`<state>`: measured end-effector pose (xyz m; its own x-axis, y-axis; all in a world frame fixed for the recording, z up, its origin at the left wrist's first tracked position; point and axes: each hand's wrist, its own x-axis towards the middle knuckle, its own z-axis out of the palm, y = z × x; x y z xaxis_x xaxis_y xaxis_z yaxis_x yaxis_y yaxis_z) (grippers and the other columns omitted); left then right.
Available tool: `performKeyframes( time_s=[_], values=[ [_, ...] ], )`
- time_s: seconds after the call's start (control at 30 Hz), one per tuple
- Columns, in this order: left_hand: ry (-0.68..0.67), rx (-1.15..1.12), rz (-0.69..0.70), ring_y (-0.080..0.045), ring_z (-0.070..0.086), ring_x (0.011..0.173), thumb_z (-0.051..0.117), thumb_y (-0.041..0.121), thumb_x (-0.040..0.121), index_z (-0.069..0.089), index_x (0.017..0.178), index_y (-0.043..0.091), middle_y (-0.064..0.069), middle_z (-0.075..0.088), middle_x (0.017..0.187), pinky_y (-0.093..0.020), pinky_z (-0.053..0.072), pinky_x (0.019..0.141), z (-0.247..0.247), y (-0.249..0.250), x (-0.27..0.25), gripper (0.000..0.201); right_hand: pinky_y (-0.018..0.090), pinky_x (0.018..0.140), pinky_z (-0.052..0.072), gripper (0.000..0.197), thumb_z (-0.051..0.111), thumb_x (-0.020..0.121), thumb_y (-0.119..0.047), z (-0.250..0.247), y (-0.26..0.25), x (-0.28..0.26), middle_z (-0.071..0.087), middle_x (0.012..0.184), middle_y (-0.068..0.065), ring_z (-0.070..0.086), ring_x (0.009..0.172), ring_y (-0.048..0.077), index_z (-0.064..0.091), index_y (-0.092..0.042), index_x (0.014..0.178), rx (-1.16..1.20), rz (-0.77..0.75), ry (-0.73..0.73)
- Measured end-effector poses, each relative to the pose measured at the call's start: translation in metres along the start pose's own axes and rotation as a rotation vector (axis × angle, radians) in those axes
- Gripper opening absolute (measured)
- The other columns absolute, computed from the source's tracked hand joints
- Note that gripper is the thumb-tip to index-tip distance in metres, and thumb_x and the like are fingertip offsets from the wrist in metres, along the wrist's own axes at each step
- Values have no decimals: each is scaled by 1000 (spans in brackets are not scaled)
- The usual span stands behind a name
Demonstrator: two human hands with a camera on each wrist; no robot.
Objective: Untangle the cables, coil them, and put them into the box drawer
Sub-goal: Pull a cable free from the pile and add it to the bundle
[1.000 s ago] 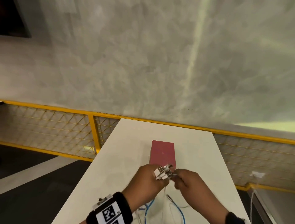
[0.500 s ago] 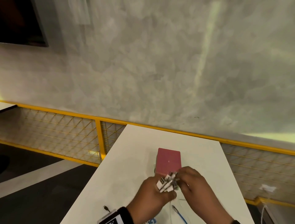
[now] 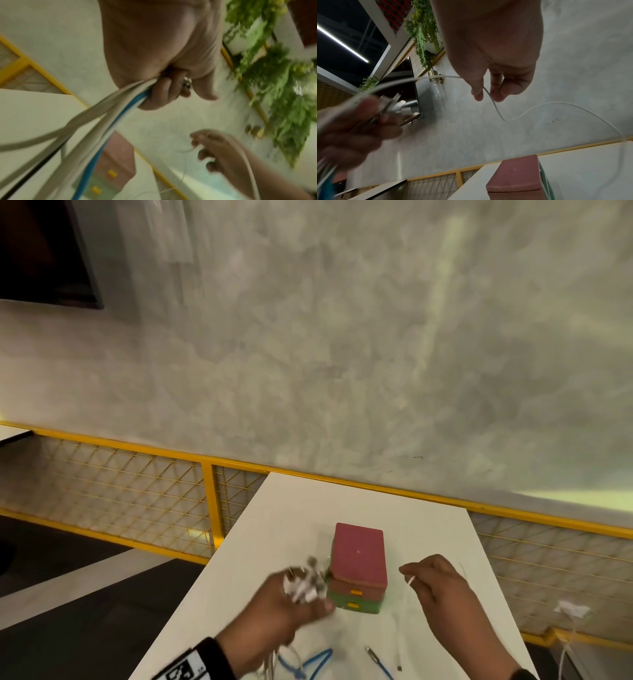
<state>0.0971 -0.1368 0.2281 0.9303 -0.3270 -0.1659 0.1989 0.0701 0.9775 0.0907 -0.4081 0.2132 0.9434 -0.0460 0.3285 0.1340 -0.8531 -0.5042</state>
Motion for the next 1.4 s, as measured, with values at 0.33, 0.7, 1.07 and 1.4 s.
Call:
performKeyframes(
  time_s=[0.33, 0.7, 1.07, 1.4],
  values=[
    [-42, 104, 183, -11, 68, 72, 82, 7, 73, 75, 89, 15, 3, 75, 79, -20, 54, 67, 58, 15, 9, 19, 13, 47, 21, 30, 45, 75, -27, 6, -57, -9, 51, 75, -12, 56, 68, 14, 57, -41, 100, -83, -107, -139],
    [-348, 322, -134, -12, 37, 45, 76, 7, 75, 60, 75, 12, -4, 45, 58, -22, 26, 44, 25, 19, -10, 16, 32, 70, 50, 18, 59, 89, -25, -18, -31, 5, 64, 97, -8, 65, 89, 17, 71, -32, 101, -187, -42, -152],
    [-697, 783, -347, -17, 44, 55, 83, 25, 72, 68, 75, 25, 2, 57, 67, -26, 33, 49, -43, 10, -24, 15, 34, 72, 50, 11, 64, 87, -11, -21, 37, 1, 67, 87, -4, 64, 83, 20, 67, -21, 85, -111, 126, -25],
    [237, 30, 183, -11, 39, 40, 75, 6, 83, 62, 82, 14, 8, 49, 55, -23, 23, 43, 2, 25, 12, 15, 13, 70, 41, 27, 55, 96, -30, 2, -10, -25, 62, 90, -14, 62, 94, 9, 68, -36, 118, -111, -112, -332]
  ],
)
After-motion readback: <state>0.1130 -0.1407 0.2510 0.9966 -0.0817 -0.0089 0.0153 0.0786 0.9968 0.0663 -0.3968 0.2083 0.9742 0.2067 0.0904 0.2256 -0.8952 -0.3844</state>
